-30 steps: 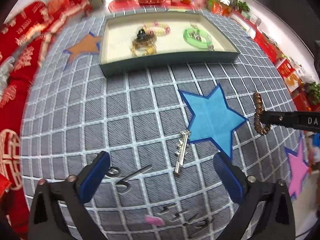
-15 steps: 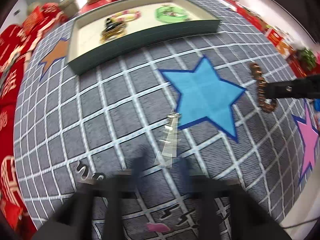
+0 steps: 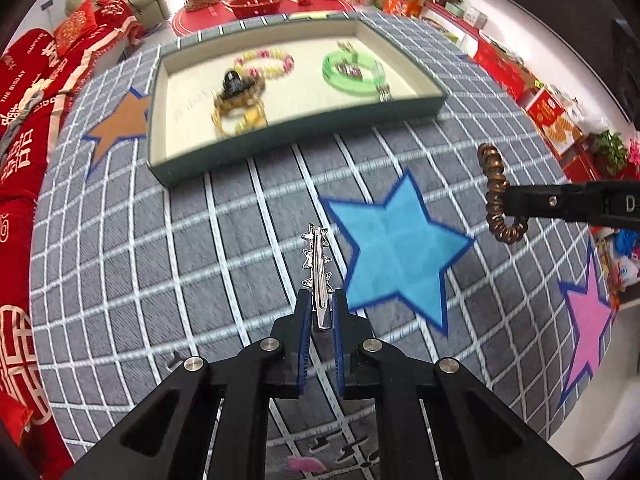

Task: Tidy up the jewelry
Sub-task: 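Carry the silver barrette and the brown coiled hair tie over the tray with both tools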

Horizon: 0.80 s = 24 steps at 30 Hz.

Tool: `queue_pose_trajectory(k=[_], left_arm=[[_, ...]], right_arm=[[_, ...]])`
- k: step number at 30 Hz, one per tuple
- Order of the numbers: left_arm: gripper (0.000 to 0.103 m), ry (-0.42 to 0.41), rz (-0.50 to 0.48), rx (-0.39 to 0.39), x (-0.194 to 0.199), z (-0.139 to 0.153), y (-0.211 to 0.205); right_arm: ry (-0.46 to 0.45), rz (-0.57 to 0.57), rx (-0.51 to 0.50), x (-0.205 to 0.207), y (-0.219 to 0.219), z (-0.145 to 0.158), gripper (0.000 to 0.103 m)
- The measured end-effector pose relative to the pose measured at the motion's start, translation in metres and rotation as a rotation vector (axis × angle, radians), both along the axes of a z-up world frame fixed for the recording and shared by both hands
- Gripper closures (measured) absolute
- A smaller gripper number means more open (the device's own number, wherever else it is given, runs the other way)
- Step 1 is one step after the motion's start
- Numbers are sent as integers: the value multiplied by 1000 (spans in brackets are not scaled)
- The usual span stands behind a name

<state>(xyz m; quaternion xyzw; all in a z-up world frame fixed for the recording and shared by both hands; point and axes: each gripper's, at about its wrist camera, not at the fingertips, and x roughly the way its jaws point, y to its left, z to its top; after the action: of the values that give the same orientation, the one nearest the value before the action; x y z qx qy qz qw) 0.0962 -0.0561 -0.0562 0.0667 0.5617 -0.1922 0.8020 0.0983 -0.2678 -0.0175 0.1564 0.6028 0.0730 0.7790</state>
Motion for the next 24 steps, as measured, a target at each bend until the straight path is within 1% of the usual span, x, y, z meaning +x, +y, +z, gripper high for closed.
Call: queue_pose_trajectory(k=[5, 12, 17, 24], left_arm=[[80, -33, 32, -13, 18, 14, -1], [80, -99, 105, -17, 63, 27, -3], [80, -136, 149, -9, 98, 26, -7], [80, -161, 193, 37, 139, 12, -17]], right_arm=[[-29, 8, 5, 20, -1, 11, 91], [-57, -3, 25, 65, -5, 15, 91], [-70, 3, 3, 100, -4, 11, 91], [-53, 3, -26, 140, -6, -8, 91]])
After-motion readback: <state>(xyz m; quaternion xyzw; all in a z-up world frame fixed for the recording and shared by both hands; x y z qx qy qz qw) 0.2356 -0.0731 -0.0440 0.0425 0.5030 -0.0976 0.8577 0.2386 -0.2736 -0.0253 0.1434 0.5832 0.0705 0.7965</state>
